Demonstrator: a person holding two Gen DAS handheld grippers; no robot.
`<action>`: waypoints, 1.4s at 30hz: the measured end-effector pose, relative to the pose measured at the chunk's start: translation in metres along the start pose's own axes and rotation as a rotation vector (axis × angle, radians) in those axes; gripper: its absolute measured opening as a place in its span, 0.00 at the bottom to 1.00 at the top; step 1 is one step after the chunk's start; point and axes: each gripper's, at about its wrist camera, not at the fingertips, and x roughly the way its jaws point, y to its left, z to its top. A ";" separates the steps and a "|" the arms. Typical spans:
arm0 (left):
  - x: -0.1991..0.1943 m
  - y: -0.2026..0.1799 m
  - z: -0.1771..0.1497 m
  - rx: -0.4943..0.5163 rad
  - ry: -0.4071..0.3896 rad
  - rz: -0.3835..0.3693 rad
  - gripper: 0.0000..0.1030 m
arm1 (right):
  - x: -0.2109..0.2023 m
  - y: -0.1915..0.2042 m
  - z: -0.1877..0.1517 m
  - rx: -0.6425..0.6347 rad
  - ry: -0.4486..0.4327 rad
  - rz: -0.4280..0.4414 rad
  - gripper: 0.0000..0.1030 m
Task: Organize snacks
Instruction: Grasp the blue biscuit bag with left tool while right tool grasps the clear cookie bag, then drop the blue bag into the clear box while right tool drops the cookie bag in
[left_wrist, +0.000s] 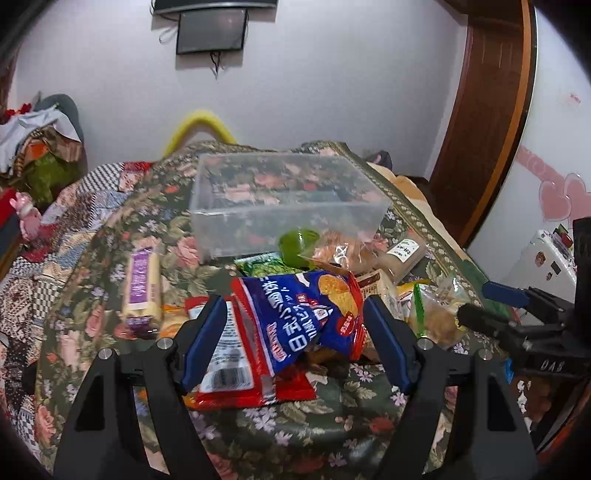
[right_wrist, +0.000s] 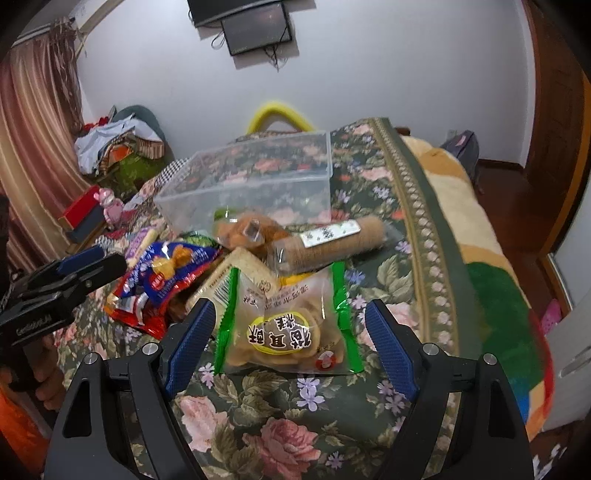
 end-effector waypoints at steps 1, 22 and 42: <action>0.005 0.000 0.001 -0.004 0.010 -0.009 0.74 | 0.003 0.001 -0.001 -0.007 0.006 -0.002 0.79; 0.060 -0.002 -0.009 -0.014 0.074 0.050 0.67 | 0.028 -0.007 -0.004 -0.005 0.059 0.065 0.74; 0.008 -0.003 0.016 0.013 -0.074 0.054 0.58 | 0.002 -0.008 0.020 0.009 -0.030 0.046 0.59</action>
